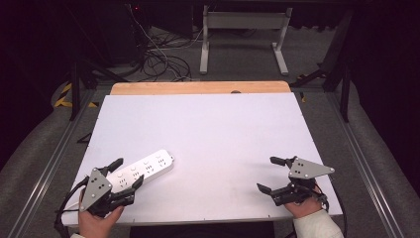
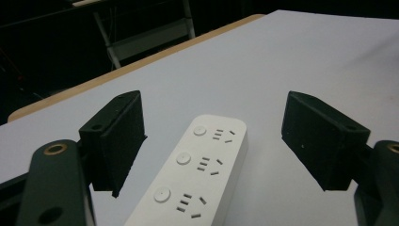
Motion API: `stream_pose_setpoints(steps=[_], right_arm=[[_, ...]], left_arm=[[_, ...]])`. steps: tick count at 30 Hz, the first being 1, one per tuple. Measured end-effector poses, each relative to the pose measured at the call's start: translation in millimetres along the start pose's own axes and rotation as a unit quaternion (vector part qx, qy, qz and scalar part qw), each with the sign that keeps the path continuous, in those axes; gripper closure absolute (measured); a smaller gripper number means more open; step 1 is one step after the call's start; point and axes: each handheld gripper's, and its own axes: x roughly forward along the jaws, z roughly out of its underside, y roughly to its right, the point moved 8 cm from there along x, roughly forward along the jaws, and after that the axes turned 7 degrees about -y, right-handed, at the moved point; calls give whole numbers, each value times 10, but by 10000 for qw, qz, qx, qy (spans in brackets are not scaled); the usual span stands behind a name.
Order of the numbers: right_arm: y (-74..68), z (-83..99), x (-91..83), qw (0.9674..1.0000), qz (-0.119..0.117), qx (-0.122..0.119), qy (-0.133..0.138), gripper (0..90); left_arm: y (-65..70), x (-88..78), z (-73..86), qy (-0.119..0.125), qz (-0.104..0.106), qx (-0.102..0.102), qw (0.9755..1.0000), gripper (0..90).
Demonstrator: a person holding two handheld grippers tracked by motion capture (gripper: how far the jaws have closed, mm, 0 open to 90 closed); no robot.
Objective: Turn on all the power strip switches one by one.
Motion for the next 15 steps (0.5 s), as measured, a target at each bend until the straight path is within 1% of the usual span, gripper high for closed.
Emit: stream_pose_setpoints(steps=[1,4,6,7,8,10,11,12,15], right_arm=[[2,2,1,10000,6,-8,-12,60],[3,5,6,10000,-9,-7,-20,60],[2,5,6,10000,-9,-12,-19,60],[1,5,7,10000,-14,-12,-16,61],[1,6,8,10000,-18,-13,-18,61],[0,8,10,10000,-22,-18,-28,61],[-1,8,11,10000,-24,-18,-30,62],[-1,9,13,10000,-27,-18,-34,61],[-2,10,22,10000,-34,-18,-43,62]], left_arm=[[-7,-4,-4,-12,-22,22,10000,235],[-15,-24,-16,-88,11,-5,10000,262],[-16,-41,-41,-65,106,-46,9999,322],[-10,-51,-53,-64,199,-82,9997,350],[-8,-62,-67,-56,295,-103,9995,363],[-28,-80,-93,-54,340,-144,9993,364],[-61,-97,-113,-60,333,-173,9993,364],[-61,-97,-113,-60,333,-173,9993,365],[-123,-119,-140,-81,255,-229,9994,363]])
